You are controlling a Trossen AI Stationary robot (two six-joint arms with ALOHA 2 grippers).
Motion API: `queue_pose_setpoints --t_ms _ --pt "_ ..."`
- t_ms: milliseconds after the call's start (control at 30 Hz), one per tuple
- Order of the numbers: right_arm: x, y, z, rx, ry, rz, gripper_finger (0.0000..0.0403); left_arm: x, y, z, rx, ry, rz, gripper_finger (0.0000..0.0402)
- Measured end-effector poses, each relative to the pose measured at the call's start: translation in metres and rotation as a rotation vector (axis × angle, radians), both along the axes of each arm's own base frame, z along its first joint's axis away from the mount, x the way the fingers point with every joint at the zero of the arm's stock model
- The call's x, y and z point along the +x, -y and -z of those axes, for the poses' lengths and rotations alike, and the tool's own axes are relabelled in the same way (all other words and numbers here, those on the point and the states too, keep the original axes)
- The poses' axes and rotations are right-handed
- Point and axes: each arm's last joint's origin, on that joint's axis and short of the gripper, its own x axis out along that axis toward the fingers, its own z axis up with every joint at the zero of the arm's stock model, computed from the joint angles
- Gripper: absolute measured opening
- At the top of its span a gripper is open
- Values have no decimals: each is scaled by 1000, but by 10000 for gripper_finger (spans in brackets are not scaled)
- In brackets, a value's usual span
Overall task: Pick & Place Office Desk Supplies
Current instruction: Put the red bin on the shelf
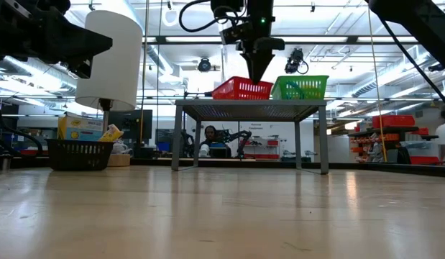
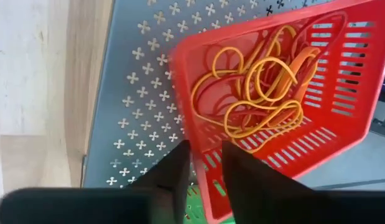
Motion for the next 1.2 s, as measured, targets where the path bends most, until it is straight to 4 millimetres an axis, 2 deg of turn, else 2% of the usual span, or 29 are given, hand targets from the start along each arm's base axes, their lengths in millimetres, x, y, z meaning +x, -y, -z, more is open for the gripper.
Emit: queue_pose_setpoints --t_ms 167,233,533,1200 --pt "0 0 0 2 -6 -19 25 0 0 0 0 0 -1 5" --pt "0 0 0 5 -7 -17 11 0 0 0 0 0 -1 5" --pt "1 -4 0 19 12 6 9 0 0 0 0 0 -1 5" --pt "8 -36 0 20 51 23 10 0 0 0 -4 0 -1 5"
